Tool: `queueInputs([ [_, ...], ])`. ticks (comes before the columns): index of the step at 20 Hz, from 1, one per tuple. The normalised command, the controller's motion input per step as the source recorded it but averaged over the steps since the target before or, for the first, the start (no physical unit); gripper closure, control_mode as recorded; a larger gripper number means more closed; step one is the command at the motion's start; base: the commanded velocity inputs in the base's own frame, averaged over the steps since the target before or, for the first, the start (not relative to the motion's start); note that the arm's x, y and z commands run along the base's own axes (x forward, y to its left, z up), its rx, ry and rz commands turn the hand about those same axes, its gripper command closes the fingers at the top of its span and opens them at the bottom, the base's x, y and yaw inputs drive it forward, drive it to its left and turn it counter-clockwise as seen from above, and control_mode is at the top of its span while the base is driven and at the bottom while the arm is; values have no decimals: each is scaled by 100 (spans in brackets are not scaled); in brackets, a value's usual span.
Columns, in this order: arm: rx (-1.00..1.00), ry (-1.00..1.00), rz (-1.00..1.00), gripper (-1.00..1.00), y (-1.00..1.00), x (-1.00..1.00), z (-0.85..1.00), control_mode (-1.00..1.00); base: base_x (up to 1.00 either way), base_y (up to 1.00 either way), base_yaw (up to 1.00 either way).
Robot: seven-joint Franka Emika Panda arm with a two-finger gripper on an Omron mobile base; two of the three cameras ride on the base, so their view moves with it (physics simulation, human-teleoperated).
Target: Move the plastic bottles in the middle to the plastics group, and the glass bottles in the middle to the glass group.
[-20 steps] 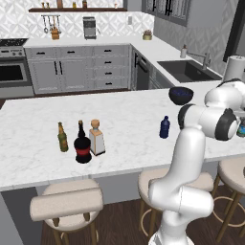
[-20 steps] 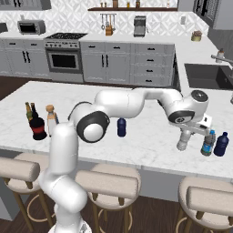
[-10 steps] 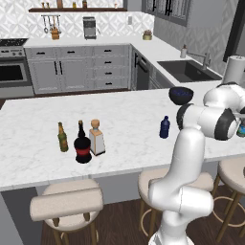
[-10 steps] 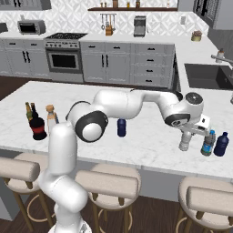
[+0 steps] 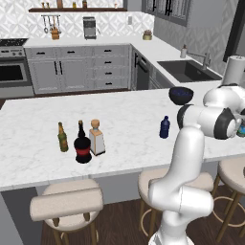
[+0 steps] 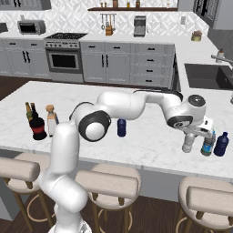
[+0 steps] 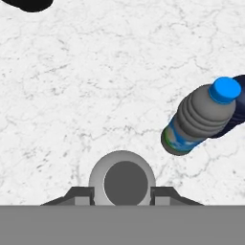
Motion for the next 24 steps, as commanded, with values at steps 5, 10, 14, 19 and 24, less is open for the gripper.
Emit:
queueInputs([
  [5,0,1,0,100,3,0,-34,-100,0,0,0],
  [10,-2,0,0,100,3,0,-16,-100,0,0,0],
  [14,-3,0,0,100,4,0,-12,-100,0,0,0],
  [19,-1,0,0,100,0,0,-14,-100,0,0,0],
  [24,0,0,0,100,0,0,-20,-100,0,0,0],
])
